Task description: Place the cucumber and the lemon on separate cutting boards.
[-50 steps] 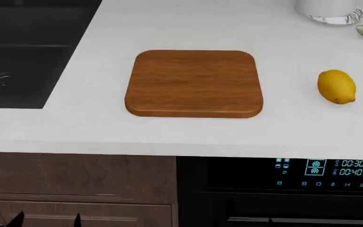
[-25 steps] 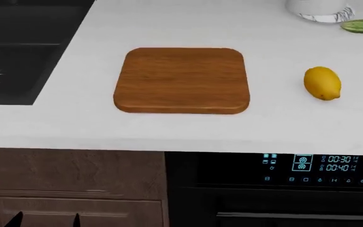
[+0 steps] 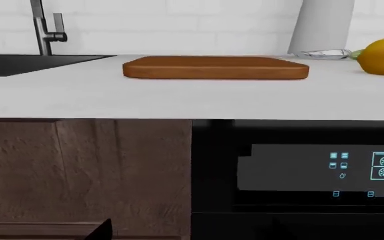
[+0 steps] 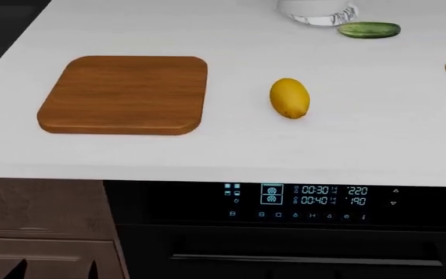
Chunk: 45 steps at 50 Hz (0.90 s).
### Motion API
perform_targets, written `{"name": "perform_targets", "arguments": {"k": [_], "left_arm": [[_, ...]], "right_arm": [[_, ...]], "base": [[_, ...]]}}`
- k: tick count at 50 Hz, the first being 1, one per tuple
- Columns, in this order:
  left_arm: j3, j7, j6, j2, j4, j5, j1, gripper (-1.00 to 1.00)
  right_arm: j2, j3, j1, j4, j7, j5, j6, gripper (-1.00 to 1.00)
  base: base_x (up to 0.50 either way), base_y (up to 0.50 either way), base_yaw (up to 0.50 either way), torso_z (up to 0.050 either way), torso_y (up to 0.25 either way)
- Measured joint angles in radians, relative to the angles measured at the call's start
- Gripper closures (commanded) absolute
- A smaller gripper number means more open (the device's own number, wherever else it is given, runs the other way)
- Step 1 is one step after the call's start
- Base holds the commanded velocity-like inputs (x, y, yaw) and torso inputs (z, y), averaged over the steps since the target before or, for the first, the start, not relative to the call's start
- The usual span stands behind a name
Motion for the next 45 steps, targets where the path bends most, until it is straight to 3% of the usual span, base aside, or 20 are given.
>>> {"name": "perform_targets", "arguments": {"k": [34, 45], "left_arm": [[0.034, -0.033, 0.029, -0.030, -0.001, -0.035, 0.003, -1.00], [0.043, -0.046, 0.015, -0.037, -0.002, -0.041, 0.000, -1.00]], "right_arm": [[0.029, -0.038, 0.003, 0.002, 0.041, 0.007, -0.009, -1.00], [0.036, -0.042, 0.004, 0.000, 0.055, 0.015, -0.006, -1.00]], "base": [[0.01, -0.50, 0.00, 0.000, 0.000], [0.00, -0.02, 0.00, 0.000, 0.000]]}}
